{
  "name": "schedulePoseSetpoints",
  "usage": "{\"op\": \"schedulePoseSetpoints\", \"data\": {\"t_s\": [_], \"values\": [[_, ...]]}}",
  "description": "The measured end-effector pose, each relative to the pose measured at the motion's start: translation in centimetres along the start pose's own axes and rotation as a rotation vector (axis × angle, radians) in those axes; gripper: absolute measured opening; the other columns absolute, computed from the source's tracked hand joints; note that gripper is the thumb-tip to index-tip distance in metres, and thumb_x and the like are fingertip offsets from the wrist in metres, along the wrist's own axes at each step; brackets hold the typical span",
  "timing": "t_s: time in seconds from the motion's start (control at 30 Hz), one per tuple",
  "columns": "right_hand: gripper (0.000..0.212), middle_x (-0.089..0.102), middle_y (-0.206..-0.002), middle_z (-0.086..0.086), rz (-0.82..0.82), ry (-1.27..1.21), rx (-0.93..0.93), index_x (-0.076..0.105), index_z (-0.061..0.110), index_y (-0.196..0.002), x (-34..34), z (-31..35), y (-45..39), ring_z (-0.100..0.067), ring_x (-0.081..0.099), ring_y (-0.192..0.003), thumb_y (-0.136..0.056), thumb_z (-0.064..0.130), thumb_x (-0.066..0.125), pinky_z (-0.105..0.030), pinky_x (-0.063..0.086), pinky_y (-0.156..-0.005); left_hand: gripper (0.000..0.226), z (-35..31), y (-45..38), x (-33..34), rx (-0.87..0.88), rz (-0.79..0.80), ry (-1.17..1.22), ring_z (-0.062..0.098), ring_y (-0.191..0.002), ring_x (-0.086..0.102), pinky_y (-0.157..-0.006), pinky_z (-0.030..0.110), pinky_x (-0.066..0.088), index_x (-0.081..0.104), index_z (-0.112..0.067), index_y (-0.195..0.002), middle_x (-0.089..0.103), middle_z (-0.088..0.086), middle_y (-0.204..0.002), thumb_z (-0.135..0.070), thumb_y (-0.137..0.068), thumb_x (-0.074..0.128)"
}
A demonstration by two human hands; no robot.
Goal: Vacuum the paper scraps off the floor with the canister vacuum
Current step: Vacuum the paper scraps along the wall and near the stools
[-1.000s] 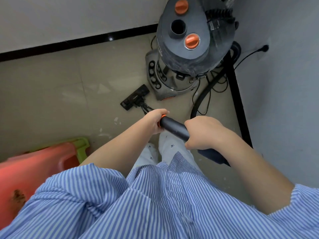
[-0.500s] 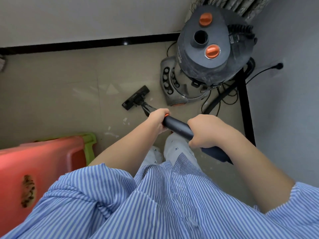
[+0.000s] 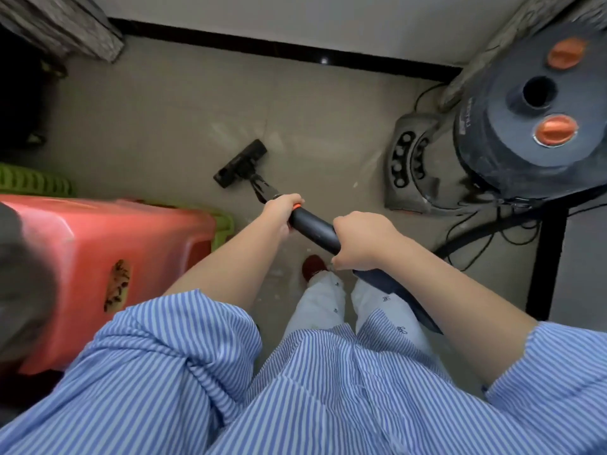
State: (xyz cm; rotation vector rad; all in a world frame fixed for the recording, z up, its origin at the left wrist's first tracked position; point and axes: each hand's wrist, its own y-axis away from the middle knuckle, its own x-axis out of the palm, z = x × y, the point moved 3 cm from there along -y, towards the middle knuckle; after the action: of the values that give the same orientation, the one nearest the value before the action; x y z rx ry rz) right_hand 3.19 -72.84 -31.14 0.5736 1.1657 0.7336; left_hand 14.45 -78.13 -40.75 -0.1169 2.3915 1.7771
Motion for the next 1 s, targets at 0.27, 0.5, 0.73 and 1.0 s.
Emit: {"op": "schedulePoseSetpoints", "data": {"t_s": [0.27, 0.5, 0.73, 1.0], "values": [[0.030, 0.043, -0.069, 0.004, 0.071, 0.015, 0.147, 0.037, 0.020, -0.069, -0.9, 0.9, -3.1, -0.014, 0.042, -0.060, -0.079, 0.036, 0.061, -0.026, 0.027, -0.050, 0.012, -0.5, -3.7, -2.7, -0.038, 0.009, 0.127, 0.017, -0.061, 0.051, -0.058, 0.027, 0.046, 0.049, -0.007, -0.094, 0.051, 0.007, -0.071, -0.009, -0.087, 0.058], [0.053, 0.046, -0.075, 0.003, 0.147, 0.059, 0.122, 0.039, 0.015, -0.094, -5.0, -1.8, -1.7, -0.020, 0.049, -0.073, -0.070, 0.050, 0.071, -0.031, 0.038, -0.059, 0.024, -2.5, -4.8, -0.2, -0.062, 0.041, 0.239, 0.019, -0.061, 0.052, -0.055, 0.028, 0.046, 0.052, -0.007, -0.106, 0.054, 0.008, -0.078, -0.012, -0.084, 0.060], [0.053, 0.059, -0.093, -0.004, 0.082, -0.107, 0.117, 0.045, 0.013, -0.105, -6.3, -5.5, -2.2, -0.024, 0.056, -0.081, -0.066, 0.033, 0.075, -0.036, 0.048, -0.070, 0.021, -4.5, -5.4, 1.9, -0.106, -0.024, 0.379, 0.018, -0.056, 0.053, -0.052, 0.026, 0.044, 0.052, -0.008, -0.103, 0.054, 0.008, -0.077, -0.013, -0.084, 0.060], [0.044, 0.058, -0.092, 0.000, 0.124, -0.081, 0.009, 0.045, 0.017, -0.102, -5.5, -9.3, -4.6, -0.021, 0.054, -0.079, -0.069, 0.032, 0.070, -0.028, 0.039, -0.058, 0.046, -4.1, -4.3, 5.9, -0.193, -0.094, 0.536, 0.016, -0.055, 0.054, -0.048, 0.027, 0.043, 0.039, -0.005, -0.128, 0.058, 0.012, -0.083, -0.002, -0.086, 0.059]]}}
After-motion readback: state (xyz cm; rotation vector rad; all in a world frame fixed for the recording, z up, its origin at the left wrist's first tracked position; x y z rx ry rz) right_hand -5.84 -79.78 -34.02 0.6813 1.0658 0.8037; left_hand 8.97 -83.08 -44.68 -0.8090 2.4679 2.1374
